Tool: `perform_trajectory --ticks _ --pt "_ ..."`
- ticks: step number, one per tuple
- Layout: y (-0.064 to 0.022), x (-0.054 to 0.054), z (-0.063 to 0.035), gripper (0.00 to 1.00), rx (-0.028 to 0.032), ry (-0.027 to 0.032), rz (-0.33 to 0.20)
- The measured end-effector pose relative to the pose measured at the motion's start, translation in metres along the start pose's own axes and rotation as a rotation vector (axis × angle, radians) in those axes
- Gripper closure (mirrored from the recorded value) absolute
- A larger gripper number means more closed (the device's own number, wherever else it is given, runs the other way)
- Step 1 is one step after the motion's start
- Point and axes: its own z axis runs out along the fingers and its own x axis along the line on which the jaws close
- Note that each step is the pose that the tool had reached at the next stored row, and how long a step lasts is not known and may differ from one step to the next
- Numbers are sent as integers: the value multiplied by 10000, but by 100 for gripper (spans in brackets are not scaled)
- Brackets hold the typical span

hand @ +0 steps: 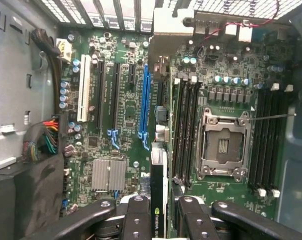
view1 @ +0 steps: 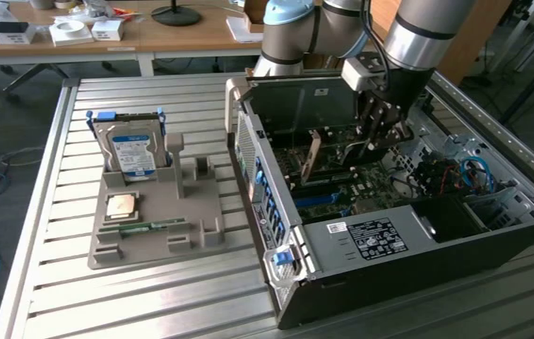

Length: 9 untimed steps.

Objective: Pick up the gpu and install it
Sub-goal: 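Insert the gpu into the slot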

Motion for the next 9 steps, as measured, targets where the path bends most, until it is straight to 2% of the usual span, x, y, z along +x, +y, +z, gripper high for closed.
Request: perform_trajectory --ticks 9 --pt "0 1 13 74 13 -1 274"
